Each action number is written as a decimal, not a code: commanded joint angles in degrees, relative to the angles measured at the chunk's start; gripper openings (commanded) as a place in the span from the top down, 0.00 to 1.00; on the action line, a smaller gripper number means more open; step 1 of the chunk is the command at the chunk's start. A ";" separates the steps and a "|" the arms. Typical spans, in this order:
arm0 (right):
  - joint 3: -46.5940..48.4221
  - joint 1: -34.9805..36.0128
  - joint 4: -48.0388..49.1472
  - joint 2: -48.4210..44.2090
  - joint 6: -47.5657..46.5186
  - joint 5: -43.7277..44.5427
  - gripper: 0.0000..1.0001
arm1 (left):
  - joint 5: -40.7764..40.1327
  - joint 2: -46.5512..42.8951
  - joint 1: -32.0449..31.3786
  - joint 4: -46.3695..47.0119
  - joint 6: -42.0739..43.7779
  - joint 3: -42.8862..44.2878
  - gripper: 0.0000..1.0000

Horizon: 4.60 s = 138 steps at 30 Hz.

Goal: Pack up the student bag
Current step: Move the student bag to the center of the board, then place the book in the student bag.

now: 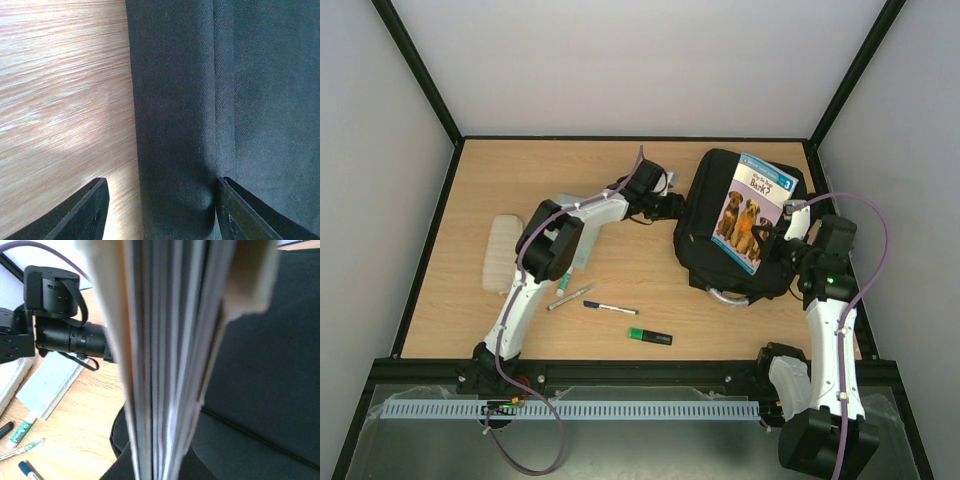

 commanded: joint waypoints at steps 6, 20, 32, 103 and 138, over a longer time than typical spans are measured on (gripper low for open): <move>-0.27 -0.17 2.28 -0.58 -1.04 -1.68 0.99 | 2.96 4.25 -1.06 2.58 -2.72 4.48 0.72; -0.24 -0.17 2.19 -0.70 -0.80 -2.67 0.99 | -4.77 -17.96 7.31 8.76 -3.73 -24.81 0.98; -0.21 -0.17 2.19 -0.62 -0.67 -3.58 0.99 | -13.64 -27.75 12.87 1.01 0.81 -34.44 0.77; 9.81 -0.17 -4.44 1.20 -2.48 3.87 0.99 | -32.86 -29.88 -19.65 -23.13 38.24 -16.60 0.98; 26.78 10.09 -42.25 20.18 -6.69 -18.97 0.99 | -26.21 -36.38 -6.81 4.26 20.82 -23.47 0.98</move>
